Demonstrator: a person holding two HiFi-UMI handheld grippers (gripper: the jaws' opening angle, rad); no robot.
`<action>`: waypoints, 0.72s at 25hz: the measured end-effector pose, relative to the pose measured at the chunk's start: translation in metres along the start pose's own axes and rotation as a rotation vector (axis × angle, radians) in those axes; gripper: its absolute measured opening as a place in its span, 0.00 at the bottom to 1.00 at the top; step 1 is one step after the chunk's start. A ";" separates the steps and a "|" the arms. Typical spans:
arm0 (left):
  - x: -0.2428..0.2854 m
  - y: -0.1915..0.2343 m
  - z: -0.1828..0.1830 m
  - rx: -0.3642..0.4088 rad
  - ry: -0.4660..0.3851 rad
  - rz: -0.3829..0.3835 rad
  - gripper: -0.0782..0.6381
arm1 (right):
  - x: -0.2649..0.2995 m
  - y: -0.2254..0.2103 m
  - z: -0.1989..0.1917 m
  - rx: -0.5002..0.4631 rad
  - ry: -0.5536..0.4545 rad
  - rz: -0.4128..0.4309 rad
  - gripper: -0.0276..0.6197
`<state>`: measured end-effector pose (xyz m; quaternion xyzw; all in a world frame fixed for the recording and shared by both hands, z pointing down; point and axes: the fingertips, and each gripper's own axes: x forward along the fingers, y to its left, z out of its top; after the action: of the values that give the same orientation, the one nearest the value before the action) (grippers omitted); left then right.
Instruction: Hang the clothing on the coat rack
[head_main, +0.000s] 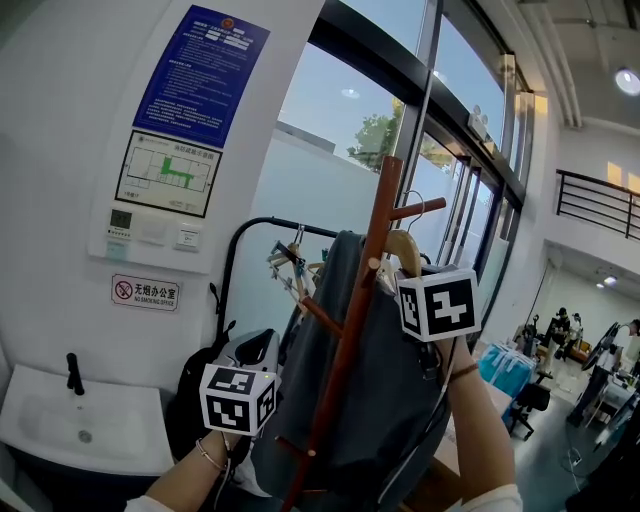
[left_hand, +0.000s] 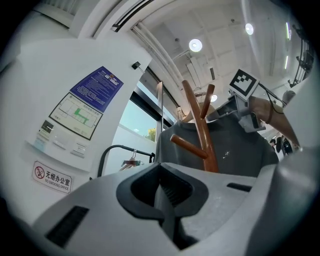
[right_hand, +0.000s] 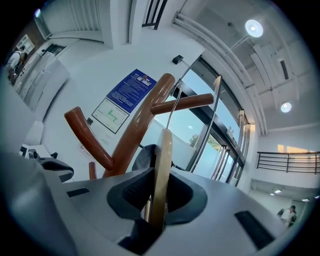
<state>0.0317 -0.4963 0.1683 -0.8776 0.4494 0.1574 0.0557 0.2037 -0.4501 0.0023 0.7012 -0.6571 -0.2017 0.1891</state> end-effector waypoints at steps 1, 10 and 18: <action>0.000 0.002 -0.003 -0.004 0.004 0.001 0.12 | 0.002 0.003 -0.001 -0.001 0.007 0.008 0.16; 0.005 0.014 -0.029 -0.045 0.040 -0.002 0.12 | 0.021 0.024 -0.018 0.000 0.050 0.060 0.16; 0.011 0.011 -0.046 -0.062 0.059 -0.017 0.12 | 0.026 0.033 -0.019 0.011 0.025 0.109 0.17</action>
<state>0.0398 -0.5227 0.2089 -0.8869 0.4384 0.1448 0.0165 0.1871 -0.4786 0.0350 0.6677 -0.6932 -0.1788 0.2043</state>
